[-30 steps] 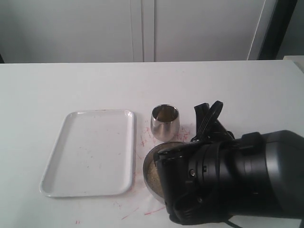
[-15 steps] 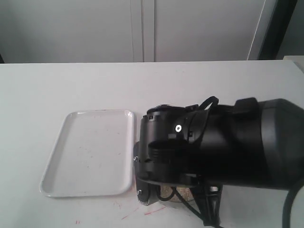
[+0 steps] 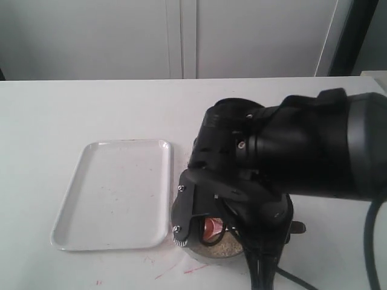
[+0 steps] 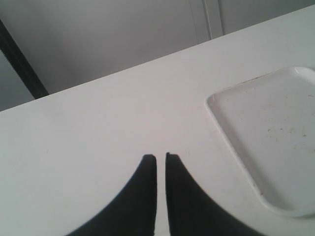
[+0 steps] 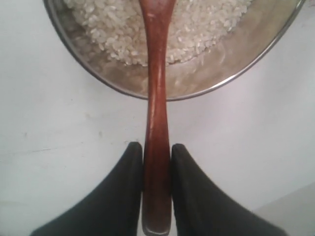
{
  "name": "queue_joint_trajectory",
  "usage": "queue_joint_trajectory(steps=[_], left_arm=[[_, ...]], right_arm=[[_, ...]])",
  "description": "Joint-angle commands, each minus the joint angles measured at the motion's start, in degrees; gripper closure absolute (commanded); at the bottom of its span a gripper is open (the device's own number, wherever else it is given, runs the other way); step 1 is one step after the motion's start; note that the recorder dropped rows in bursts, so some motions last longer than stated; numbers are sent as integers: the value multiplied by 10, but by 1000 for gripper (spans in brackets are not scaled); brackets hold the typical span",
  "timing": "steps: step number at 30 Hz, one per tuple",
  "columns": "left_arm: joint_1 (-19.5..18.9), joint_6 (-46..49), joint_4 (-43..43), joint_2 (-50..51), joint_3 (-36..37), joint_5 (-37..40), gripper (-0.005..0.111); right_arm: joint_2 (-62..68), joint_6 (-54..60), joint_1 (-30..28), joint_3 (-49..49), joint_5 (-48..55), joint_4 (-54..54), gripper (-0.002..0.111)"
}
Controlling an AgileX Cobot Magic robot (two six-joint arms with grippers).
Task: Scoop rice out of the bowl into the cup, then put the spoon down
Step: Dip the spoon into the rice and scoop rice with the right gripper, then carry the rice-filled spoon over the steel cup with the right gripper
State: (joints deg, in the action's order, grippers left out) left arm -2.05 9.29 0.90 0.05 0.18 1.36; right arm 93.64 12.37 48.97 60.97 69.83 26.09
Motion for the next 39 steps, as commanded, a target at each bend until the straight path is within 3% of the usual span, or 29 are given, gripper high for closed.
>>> queue_joint_trajectory(steps=[1,13,22,39], left_arm=[[1,-1,-4,-1,-2,-1,92],[1,-1,-4,-1,-2,-1,92],[1,-1,-4,-1,-2,-1,92],[1,-1,-4,-1,-2,-1,92]], right_arm=[[-27,19,-41,4,1,-66,108],[-115,47,-144,-25,1,-216,108],[-196,24,-148,-109,1,-214,108],[-202,-13,-148,-113,-42,-206,108]])
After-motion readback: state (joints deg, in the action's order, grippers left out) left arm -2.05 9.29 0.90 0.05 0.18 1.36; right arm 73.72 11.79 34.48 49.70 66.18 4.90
